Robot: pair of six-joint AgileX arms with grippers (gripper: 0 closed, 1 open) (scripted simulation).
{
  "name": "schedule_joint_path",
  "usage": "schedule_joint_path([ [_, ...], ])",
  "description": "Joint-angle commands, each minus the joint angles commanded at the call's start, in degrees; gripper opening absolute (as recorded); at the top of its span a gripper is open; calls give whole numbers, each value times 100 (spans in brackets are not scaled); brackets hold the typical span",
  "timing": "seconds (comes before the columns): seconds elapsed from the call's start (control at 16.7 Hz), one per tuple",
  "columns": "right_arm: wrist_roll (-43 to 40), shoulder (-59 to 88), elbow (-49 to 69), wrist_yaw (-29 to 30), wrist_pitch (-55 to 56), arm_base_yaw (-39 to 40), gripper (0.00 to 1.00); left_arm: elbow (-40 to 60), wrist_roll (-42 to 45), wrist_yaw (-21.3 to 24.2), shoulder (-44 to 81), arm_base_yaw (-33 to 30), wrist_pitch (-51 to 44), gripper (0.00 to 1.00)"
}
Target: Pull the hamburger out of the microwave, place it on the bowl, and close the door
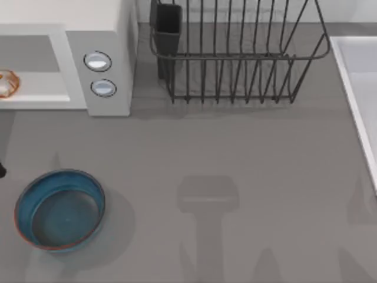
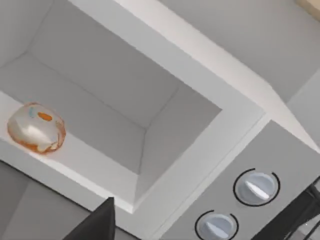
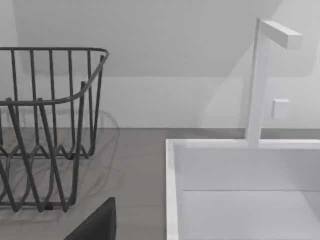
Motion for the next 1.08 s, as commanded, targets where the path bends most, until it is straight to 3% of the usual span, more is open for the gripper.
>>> schedule_joint_path([
  [0.42, 0, 0, 0, 0, 0, 0, 100, 814, -5256, 190, 2094, 171, 993, 100],
  [1.08, 0, 0, 0, 0, 0, 0, 100, 2410, -15765, 582, 6222, 503, 2928, 100],
])
